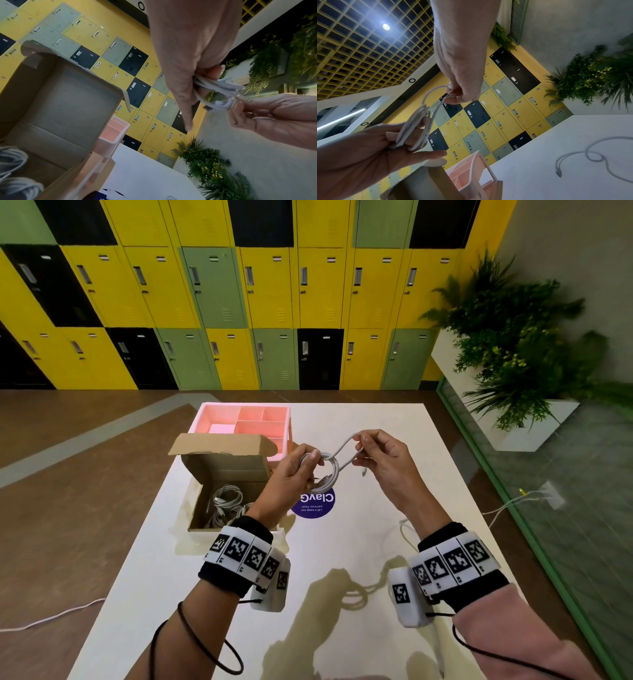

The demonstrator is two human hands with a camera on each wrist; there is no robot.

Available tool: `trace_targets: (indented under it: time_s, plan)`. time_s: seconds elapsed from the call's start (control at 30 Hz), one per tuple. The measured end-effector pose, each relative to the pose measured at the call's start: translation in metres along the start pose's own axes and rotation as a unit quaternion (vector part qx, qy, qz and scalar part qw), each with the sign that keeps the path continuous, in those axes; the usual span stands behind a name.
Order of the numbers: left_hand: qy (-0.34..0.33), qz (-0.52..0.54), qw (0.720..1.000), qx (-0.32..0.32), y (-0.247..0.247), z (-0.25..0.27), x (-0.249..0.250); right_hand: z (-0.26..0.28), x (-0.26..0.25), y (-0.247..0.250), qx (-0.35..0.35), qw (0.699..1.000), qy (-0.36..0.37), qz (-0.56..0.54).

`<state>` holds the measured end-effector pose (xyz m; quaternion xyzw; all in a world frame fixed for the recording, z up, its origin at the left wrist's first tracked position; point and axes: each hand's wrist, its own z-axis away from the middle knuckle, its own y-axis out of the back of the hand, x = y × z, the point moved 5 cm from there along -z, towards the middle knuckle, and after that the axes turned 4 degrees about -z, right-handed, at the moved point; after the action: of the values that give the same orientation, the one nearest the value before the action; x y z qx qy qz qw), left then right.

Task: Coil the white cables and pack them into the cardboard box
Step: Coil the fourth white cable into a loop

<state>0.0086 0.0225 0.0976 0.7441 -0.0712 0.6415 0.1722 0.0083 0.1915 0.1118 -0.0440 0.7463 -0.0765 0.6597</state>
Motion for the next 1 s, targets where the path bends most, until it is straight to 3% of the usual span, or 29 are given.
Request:
trace_targets:
  time_s: [0.2, 0.37, 0.53, 0.77, 1.0]
  plan:
    - [-0.013, 0.008, 0.999, 0.043, 0.004, -0.001, 0.0, 0.004, 0.002, -0.005, -0.02, 1.0, -0.021, 0.01]
    - [-0.022, 0.019, 0.998, 0.059, 0.004, -0.001, -0.001, 0.007, 0.003, -0.007, -0.02, 0.995, -0.02, 0.095]
    - [-0.037, 0.014, 0.997, 0.07, 0.005, -0.002, 0.001, 0.012, 0.018, -0.016, -0.057, 0.99, -0.075, 0.103]
    - [-0.039, -0.008, 0.998, 0.054, 0.001, -0.002, 0.001, 0.002, 0.005, -0.004, 0.043, 0.996, -0.031, 0.075]
    - [-0.039, -0.009, 0.999, 0.034, -0.006, -0.003, 0.002, 0.013, 0.009, -0.022, -0.019, 0.993, -0.075, 0.087]
